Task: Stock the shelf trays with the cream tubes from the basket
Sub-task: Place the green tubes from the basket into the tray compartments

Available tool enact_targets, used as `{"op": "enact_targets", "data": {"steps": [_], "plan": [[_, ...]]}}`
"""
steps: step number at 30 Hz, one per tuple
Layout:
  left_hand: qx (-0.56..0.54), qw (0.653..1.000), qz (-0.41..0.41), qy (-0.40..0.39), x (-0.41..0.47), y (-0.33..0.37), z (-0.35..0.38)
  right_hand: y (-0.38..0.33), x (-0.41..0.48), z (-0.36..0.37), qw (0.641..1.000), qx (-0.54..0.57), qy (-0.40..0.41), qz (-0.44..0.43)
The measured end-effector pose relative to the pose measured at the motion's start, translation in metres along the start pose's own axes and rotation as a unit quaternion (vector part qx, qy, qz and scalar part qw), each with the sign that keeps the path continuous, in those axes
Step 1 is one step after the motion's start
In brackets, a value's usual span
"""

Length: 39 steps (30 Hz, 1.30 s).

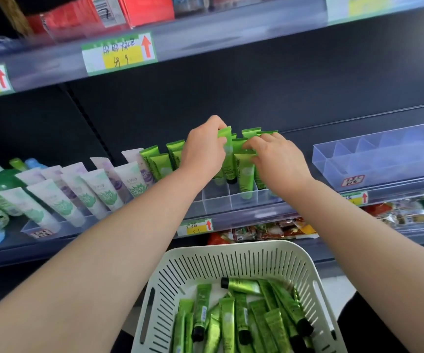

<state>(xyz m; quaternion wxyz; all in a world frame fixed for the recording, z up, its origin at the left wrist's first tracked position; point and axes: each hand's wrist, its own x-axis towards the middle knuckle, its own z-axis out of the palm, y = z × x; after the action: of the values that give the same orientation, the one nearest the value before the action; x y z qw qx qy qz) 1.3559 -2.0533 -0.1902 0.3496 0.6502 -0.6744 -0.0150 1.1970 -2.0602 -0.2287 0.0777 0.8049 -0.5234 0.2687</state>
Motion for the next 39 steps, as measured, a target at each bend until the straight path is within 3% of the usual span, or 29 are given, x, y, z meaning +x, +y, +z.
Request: {"op": "enact_targets", "data": {"steps": [8,26,39], "plan": [[0.047,0.995,0.019,-0.091,0.009,0.0,0.024,0.006,-0.013,-0.008,1.0,-0.004,0.026,-0.015],[0.016,0.999,0.026,-0.03,-0.041,-0.028,0.0,-0.025,-0.058,0.004,0.999,-0.017,0.011,-0.045],[0.001,0.989,-0.001,-0.146,-0.152,-0.085,0.032,-0.041,-0.15,0.08,0.987,-0.004,-0.151,-0.056]]}}
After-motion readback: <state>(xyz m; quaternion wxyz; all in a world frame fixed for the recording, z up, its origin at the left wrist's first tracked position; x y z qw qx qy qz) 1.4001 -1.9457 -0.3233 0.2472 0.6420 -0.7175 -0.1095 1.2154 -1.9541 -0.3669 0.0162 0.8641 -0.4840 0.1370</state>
